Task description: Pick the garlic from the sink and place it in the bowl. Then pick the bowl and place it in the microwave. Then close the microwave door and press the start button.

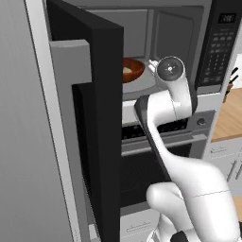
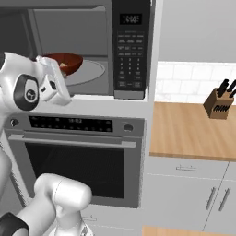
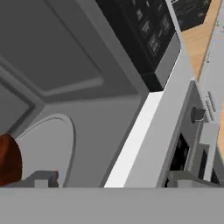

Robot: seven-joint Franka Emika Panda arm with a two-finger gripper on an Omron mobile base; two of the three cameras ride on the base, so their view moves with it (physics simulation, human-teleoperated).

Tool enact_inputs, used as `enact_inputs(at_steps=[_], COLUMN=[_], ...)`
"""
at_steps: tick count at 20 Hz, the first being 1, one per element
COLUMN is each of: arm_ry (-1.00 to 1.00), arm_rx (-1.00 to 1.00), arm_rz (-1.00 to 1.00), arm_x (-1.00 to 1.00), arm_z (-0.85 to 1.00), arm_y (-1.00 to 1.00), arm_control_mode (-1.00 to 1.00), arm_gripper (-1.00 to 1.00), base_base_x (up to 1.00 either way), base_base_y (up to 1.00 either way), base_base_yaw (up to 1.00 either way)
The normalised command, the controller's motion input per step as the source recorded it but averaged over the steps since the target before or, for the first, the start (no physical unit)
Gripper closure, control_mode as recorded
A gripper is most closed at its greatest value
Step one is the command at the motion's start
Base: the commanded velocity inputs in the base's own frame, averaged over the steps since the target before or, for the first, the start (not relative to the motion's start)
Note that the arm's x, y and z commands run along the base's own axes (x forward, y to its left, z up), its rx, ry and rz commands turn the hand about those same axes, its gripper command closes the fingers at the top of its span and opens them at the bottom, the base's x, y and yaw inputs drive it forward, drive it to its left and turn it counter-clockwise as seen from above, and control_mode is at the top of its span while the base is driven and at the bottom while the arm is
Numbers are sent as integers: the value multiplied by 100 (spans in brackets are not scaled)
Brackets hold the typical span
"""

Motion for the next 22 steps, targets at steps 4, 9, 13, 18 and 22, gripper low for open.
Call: enact_inputs(at_steps=[4,9,13,18,22], arm_ry=[-5,-7,-13,-17,-20], arm_rx=[-32,-36,-37,-31,-25], arm_rz=[-16,-11,-18,-20,-23], arm_x=[-29,0,-5,-12,-45], arm_z=[-62,-53,-9,-11,-7], arm_y=[-29,-32,-3,0,0], arm_control_mode=[-100,-100,-100,-100,-100], arm_gripper=[-100,-100,-100,-100,-100], base_base_x=[0,0,0,0,0], base_base_y=[0,0,0,0,0], base_base_yaw=[0,0,0,0,0])
